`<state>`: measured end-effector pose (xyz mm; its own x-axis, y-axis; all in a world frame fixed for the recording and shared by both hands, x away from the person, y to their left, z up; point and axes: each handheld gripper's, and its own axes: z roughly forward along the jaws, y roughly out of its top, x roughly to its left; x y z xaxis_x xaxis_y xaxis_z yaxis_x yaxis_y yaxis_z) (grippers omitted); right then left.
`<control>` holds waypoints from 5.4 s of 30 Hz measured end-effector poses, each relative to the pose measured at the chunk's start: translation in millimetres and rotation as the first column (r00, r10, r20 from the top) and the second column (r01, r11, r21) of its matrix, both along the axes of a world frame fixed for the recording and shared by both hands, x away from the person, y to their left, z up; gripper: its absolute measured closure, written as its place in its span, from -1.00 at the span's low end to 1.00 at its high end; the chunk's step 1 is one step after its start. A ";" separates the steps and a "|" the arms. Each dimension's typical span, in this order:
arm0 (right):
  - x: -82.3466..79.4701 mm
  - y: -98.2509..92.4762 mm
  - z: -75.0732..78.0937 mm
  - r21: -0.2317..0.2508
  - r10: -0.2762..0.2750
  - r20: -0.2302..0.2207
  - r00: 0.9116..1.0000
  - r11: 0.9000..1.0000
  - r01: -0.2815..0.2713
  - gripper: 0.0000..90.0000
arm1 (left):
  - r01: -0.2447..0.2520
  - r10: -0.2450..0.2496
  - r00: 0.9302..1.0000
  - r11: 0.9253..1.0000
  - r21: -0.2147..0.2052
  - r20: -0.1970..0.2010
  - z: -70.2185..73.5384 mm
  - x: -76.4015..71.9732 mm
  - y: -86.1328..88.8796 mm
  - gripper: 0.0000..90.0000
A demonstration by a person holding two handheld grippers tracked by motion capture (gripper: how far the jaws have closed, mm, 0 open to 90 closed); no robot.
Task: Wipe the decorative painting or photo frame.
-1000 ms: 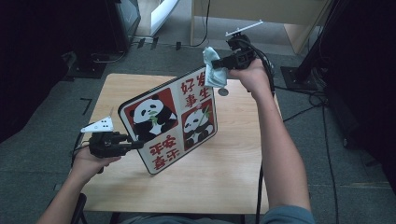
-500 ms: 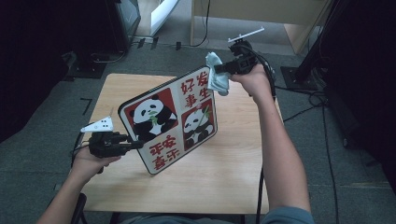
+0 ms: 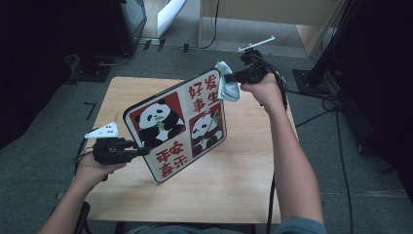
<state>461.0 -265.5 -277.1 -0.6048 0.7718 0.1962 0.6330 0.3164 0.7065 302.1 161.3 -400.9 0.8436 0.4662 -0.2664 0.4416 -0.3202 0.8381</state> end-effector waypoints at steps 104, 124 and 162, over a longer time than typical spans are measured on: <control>-16.5 -15.9 -73.3 0.021 0.058 -0.060 0.996 0.998 -0.057 0.79 | 0.004 -0.004 1.000 1.000 0.009 -0.011 -0.6 1.3 -0.6 0.58; -18.3 -18.4 -88.7 0.035 0.057 -0.079 0.995 0.998 -0.054 0.79 | 0.004 -0.003 1.000 1.000 0.009 -0.017 -0.9 1.5 -1.1 0.58; -32.0 -26.6 -133.7 0.070 0.024 -0.111 0.994 0.997 -0.017 0.79 | 0.010 -0.009 1.000 1.000 0.028 -0.025 -3.0 2.3 -4.9 0.58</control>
<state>429.0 -292.2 -410.8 -0.5918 0.7417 0.3157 0.7028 0.2830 0.6527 304.4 156.3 -404.0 0.8413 0.4656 -0.2745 0.4591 -0.3474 0.8176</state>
